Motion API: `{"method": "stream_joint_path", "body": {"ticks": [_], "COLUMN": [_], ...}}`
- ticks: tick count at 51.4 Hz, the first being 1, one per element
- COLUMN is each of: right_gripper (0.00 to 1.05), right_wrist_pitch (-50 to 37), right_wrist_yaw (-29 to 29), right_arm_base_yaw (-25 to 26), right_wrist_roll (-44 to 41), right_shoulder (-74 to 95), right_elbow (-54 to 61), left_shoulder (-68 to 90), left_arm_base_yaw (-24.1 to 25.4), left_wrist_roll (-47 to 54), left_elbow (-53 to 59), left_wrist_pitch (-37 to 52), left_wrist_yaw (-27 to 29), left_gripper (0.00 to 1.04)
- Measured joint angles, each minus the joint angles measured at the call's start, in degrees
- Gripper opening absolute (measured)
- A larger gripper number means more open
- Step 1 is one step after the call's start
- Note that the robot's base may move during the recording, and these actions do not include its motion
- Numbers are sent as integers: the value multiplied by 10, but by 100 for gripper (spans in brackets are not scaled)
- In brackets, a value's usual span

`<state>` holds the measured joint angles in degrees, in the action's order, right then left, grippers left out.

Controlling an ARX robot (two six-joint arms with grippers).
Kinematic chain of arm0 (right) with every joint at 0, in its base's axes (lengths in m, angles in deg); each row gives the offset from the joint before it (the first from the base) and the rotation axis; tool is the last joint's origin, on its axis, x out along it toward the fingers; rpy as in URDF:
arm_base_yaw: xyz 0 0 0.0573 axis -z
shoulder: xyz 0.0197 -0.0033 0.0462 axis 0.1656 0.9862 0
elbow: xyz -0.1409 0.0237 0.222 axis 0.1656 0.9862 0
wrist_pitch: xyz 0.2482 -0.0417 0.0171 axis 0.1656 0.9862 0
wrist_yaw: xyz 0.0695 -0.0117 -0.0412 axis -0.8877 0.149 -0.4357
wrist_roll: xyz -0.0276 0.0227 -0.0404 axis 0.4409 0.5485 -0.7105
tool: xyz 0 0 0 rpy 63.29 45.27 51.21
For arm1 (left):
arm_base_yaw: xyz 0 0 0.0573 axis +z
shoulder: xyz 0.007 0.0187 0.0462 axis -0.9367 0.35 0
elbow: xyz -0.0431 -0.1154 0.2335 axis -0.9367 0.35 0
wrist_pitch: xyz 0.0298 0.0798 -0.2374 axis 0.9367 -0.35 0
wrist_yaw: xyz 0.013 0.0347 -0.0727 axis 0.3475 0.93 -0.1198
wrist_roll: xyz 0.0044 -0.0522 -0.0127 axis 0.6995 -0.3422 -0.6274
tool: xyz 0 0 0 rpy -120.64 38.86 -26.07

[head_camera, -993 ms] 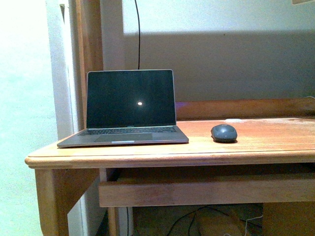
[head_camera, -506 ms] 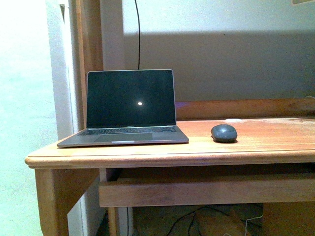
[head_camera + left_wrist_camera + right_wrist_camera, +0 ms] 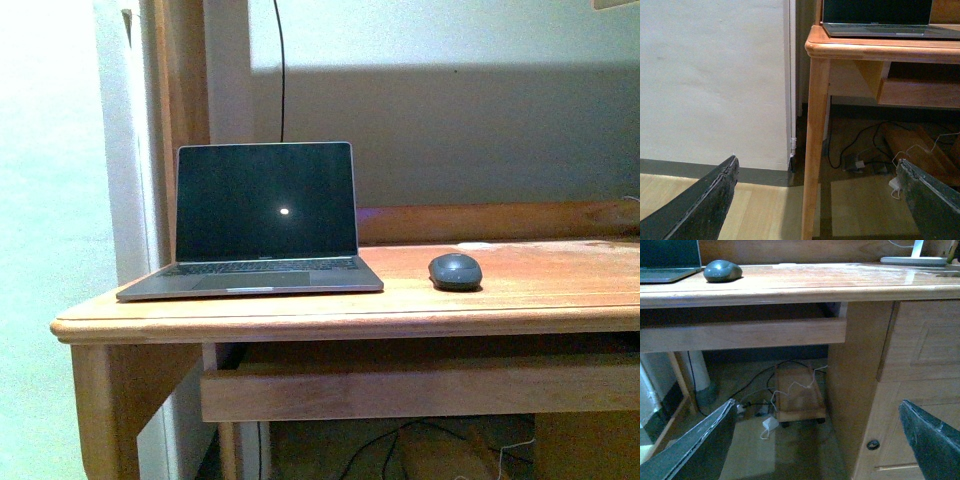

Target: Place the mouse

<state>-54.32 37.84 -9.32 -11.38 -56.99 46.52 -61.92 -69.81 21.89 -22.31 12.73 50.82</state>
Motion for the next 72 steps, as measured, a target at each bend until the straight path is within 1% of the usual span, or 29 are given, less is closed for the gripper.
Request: {"method": "stream_joint_path", "body": {"ticks": [72], "right_gripper": [97], "right_wrist_pitch": [0], "right_wrist_yaw": [0], "right_arm_base_yaw": [0], "right_wrist_roll": [0], "right_shoulder": [0], "right_elbow": [0], "left_shoulder": [0], "left_arm_base_yaw": [0], "left_wrist_roll": [0], "left_elbow": [0], "left_wrist_pitch": [0], "left_wrist_yaw": [0], "left_gripper": [97]}}
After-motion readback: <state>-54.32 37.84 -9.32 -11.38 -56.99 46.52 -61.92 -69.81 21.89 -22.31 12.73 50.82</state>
